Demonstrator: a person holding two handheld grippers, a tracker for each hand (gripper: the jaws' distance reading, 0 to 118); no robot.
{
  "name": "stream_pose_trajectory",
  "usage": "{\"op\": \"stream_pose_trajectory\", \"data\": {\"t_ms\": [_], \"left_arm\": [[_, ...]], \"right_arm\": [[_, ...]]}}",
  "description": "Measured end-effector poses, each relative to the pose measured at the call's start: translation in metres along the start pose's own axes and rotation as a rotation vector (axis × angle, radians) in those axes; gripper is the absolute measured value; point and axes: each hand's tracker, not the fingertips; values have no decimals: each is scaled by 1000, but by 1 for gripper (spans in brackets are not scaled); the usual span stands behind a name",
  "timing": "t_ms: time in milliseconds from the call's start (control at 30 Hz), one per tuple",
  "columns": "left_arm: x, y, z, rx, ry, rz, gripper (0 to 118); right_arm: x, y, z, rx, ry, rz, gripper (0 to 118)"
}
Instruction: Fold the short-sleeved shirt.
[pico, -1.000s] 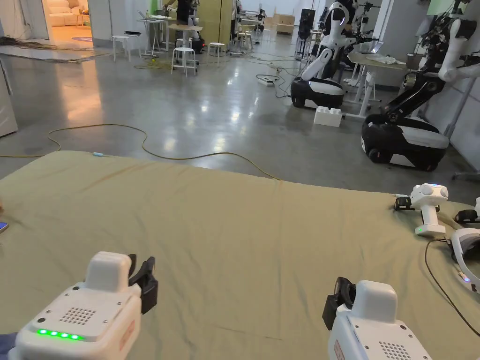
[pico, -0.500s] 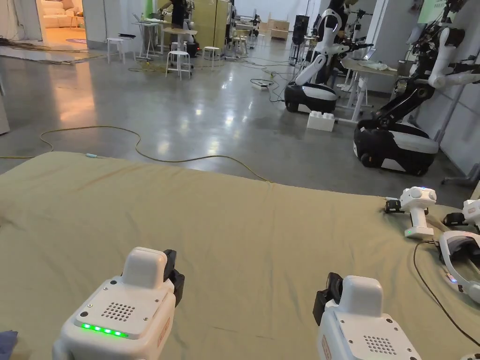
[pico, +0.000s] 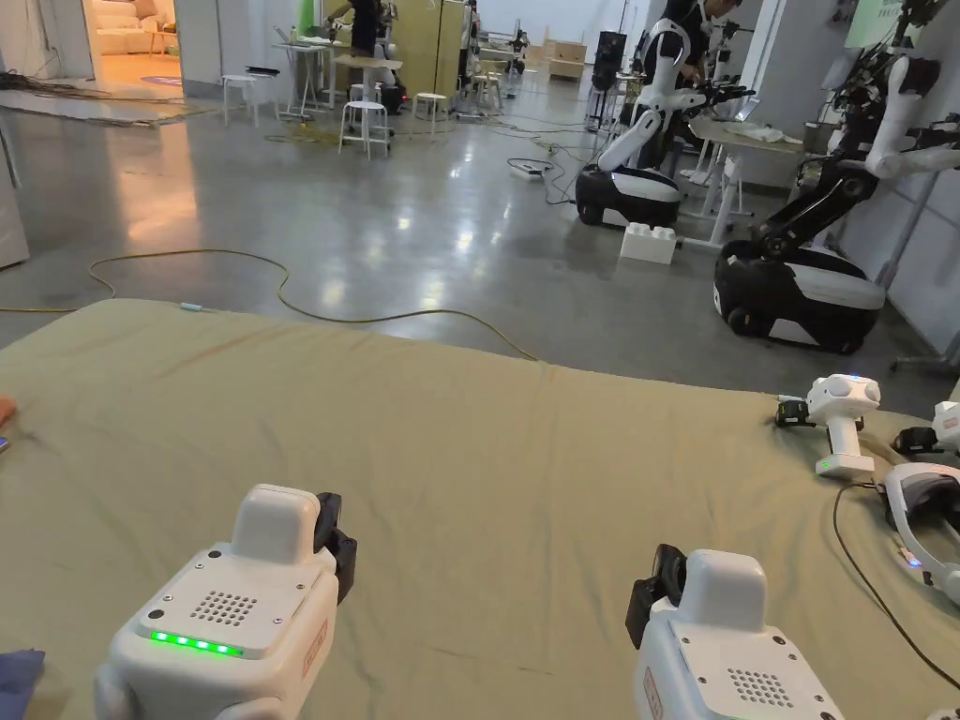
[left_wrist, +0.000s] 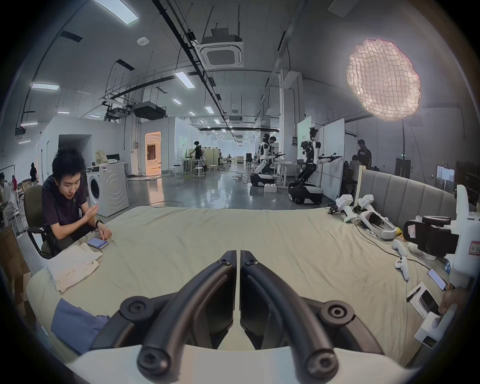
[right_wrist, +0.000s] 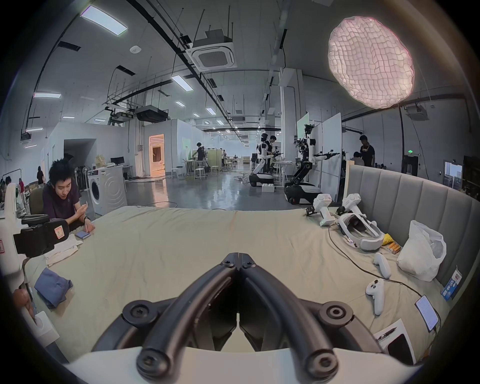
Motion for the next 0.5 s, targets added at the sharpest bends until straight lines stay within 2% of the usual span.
{"op": "stream_pose_trajectory", "data": {"t_ms": [133, 200, 267, 333, 367, 433, 500], "left_arm": [[-6, 1, -1, 1, -9, -16, 4], [-7, 4, -1, -7, -7, -24, 10], [-8, 4, -2, -13, -8, -28, 36], [-8, 4, -1, -17, -14, -24, 56], [-8, 4, -1, -16, -17, -19, 62], [-8, 4, -1, -15, -17, -1, 70], [-8, 2, -3, -15, -5, 3, 72]], "right_arm": [[1, 0, -1, -9, -1, 13, 0], [1, -1, -2, -12, -18, 41, 4], [2, -2, -2, -12, -31, 53, 25], [6, -3, -4, -14, -28, 41, 61], [7, -3, -5, -20, -20, 32, 69], [9, -4, -6, -20, -18, 19, 72], [9, -4, -7, -20, -30, 18, 87]]}}
